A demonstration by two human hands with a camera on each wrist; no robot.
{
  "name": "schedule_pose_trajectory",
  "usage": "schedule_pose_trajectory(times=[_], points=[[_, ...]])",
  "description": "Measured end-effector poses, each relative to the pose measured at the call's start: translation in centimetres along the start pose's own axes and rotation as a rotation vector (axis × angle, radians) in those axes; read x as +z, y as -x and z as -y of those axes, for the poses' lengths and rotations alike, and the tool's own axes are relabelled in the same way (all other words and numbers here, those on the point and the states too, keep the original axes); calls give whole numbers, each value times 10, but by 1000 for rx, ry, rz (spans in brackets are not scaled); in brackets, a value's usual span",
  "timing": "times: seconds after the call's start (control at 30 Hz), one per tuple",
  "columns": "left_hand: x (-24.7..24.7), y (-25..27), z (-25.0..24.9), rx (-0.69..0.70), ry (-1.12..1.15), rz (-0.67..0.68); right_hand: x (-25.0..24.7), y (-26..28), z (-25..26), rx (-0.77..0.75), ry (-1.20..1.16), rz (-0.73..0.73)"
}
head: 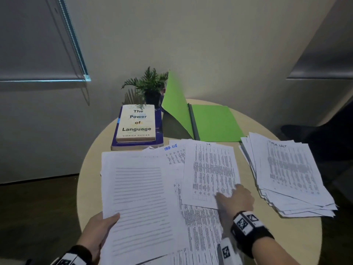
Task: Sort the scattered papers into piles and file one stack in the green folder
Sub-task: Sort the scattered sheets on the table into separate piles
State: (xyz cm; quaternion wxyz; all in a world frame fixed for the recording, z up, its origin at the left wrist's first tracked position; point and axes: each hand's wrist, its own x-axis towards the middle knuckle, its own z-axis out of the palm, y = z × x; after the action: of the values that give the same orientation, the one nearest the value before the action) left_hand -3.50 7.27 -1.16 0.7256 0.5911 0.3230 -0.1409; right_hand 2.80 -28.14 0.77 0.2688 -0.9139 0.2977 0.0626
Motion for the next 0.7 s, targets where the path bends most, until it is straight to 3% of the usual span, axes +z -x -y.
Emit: schedule_pose_trajectory(times=[0.07,0.17,0.47,0.7], points=[[-11,0,-3,9,-10,-44,-9,-15,-2,131,-4,10],[-27,2,-5,7,-24,-88,-10,-29,-6,196,-32,101],[-46,0,-4,0,-27,-115,-21,-37,-28,65,-197,178],[-46,3,-6,8,0,-84,-15,15,-58,65,-150,311]])
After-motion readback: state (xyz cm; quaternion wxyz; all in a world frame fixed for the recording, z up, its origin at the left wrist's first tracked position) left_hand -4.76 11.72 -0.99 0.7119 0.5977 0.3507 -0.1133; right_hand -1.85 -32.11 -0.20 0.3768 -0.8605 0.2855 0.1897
